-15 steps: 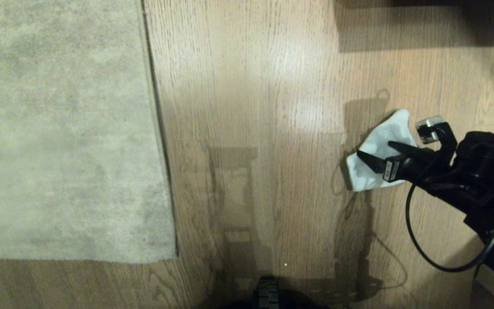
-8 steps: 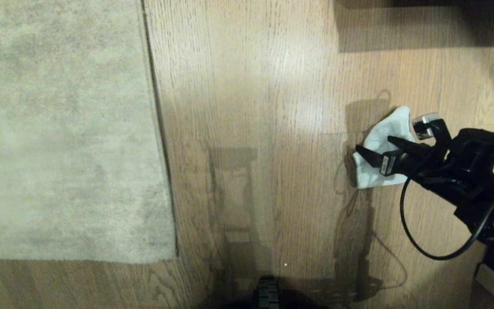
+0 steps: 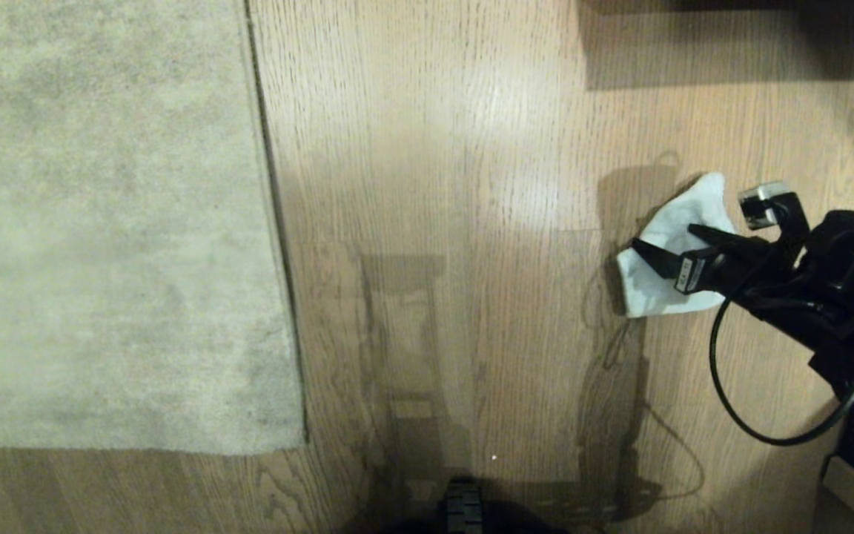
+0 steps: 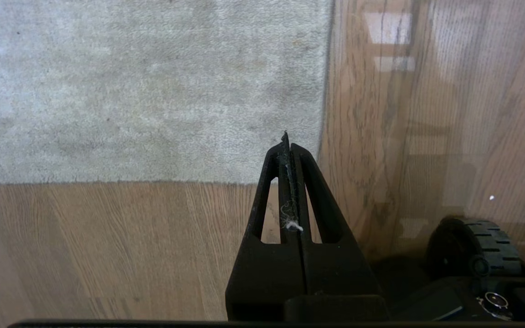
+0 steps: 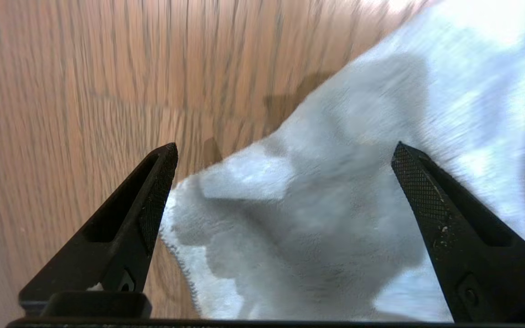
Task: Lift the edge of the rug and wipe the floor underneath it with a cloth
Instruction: Pick up the rag
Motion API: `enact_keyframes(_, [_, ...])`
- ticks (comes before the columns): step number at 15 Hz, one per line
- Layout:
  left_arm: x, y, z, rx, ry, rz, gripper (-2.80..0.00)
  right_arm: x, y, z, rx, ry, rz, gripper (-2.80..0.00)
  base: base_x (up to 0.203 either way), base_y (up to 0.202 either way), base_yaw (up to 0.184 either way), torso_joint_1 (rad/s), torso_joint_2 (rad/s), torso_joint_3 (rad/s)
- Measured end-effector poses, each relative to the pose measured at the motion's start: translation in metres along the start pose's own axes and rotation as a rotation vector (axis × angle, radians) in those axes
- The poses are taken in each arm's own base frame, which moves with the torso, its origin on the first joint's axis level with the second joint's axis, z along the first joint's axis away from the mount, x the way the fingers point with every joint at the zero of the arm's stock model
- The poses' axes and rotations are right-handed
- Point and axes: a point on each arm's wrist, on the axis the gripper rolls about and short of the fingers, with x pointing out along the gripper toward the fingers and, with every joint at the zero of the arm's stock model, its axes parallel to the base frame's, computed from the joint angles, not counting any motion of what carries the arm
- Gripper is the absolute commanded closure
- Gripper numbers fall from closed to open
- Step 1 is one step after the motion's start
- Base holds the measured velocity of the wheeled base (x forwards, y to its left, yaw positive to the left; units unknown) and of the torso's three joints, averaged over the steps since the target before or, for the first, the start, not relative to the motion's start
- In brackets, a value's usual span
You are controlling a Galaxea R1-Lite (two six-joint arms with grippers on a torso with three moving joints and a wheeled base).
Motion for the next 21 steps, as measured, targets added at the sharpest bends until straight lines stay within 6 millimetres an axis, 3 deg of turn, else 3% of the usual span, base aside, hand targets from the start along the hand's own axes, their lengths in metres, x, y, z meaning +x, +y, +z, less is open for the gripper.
enact_keyframes(8, [0.000, 0.000, 0.000, 0.000, 0.000, -0.001, 0.00, -0.021, -0.035, 0.021, -0.071, -0.033, -0.119, -2.80, 0.000, 0.000, 0.000, 0.000, 0.00, 0.000])
enact_keyframes(14, [0.000, 0.000, 0.000, 0.000, 0.000, -0.001, 0.00, -0.032, -0.063, 0.022, -0.104, -0.009, -0.164, -2.80, 0.000, 0.000, 0.000, 0.000, 0.00, 0.000])
enact_keyframes(18, [0.000, 0.000, 0.000, 0.000, 0.000, -0.001, 0.00, -0.046, -0.057, 0.026, -0.087, 0.030, -0.158, -2.80, 0.000, 0.000, 0.000, 0.000, 0.00, 0.000])
enact_keyframes(21, [0.000, 0.000, 0.000, 0.000, 0.000, -0.001, 0.00, -0.059, -0.037, 0.031, -0.072, 0.054, -0.109, -2.80, 0.000, 0.000, 0.000, 0.000, 0.00, 0.000])
